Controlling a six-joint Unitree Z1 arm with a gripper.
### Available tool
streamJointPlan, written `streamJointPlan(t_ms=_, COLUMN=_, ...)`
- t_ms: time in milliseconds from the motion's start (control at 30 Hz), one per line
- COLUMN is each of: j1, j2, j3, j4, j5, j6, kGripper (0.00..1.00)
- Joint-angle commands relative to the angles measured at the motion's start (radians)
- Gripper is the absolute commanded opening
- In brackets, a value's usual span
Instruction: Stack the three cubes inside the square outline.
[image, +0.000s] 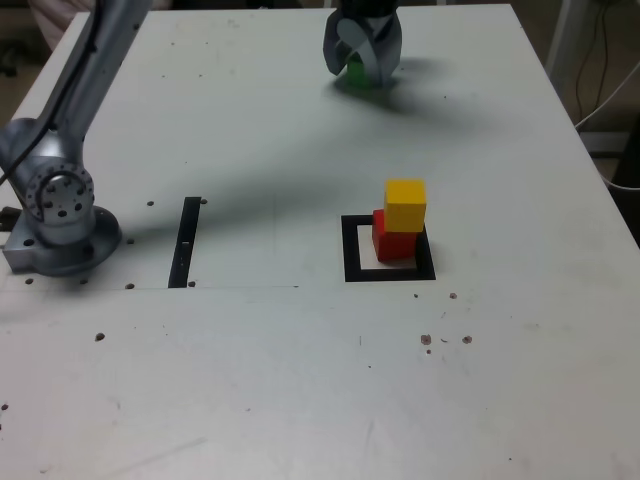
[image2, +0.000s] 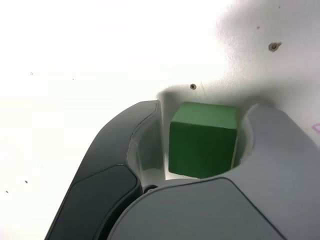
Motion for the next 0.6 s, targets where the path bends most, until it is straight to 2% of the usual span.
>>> streamJointPlan(t_ms=0, j1=-0.002, j2=-0.012, j3=0.003, j4=-0.001, j5=-0.002, j6=-0.007, kGripper=0.39)
streamJointPlan(t_ms=167, j1=-0.005, j2=-0.017, j3=0.002, j4=-0.002, j5=-0.016, j6=-0.04, kGripper=0.3)
streamJointPlan(t_ms=333, j1=-0.008, j2=-0.039, j3=-0.005, j4=-0.003, j5=-0.055, j6=-0.083, kGripper=0.17)
streamJointPlan(t_ms=567, j1=-0.012, j2=-0.078, j3=-0.02, j4=0.004, j5=-0.098, j6=-0.118, kGripper=0.1)
